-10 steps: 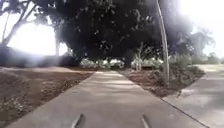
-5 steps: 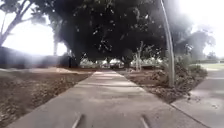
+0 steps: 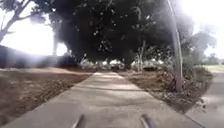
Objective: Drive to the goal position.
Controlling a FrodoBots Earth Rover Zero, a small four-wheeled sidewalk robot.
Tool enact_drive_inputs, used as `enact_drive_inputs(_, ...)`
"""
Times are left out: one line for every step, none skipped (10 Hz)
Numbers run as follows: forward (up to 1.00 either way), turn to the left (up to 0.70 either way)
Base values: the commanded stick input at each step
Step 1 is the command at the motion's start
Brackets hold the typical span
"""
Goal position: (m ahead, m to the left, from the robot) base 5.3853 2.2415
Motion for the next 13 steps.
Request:
enact_drive_inputs(0.7,0.0)
enact_drive_inputs(0.7,0.0)
enact_drive_inputs(0.7,0.0)
enact_drive_inputs(0.7,0.0)
enact_drive_inputs(0.7,0.0)
enact_drive_inputs(0.7,0.0)
enact_drive_inputs(0.7,0.0)
enact_drive_inputs(0.7,0.0)
enact_drive_inputs(0.7,0.0)
enact_drive_inputs(0.7,0.0)
enact_drive_inputs(0.7,0.0)
enact_drive_inputs(0.7,0.0)
enact_drive_inputs(0.7,0.0)
